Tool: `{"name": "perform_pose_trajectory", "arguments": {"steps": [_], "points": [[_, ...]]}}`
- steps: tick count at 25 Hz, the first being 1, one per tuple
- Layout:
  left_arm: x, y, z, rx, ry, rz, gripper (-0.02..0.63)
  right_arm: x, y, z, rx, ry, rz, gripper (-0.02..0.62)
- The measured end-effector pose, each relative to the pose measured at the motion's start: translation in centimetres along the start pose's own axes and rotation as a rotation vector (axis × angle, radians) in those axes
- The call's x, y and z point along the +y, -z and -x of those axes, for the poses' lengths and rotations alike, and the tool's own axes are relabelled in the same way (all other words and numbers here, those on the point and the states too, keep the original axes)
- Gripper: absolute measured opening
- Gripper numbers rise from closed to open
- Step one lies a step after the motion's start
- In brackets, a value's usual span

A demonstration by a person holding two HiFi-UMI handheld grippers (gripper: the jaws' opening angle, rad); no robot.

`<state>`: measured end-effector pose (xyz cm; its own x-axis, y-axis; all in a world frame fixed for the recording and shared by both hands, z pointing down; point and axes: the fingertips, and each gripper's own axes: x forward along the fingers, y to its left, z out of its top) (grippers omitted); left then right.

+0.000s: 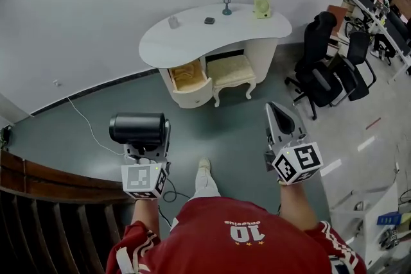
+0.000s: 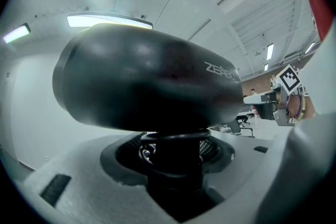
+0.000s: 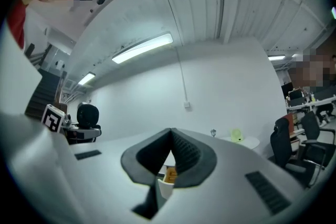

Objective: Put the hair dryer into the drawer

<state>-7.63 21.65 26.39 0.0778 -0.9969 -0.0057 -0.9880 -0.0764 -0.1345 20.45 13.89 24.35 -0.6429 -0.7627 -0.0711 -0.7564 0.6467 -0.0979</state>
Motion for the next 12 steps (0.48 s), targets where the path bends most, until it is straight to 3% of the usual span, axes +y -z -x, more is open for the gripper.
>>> {"name": "perform_pose_trajectory", "arguments": {"steps": [12], "points": [[9.1, 4.8, -13.5, 0.055, 0.057, 0.004, 0.256, -0.6, 0.9, -17.2, 0.067, -0.022, 0.028, 0.006]]}}
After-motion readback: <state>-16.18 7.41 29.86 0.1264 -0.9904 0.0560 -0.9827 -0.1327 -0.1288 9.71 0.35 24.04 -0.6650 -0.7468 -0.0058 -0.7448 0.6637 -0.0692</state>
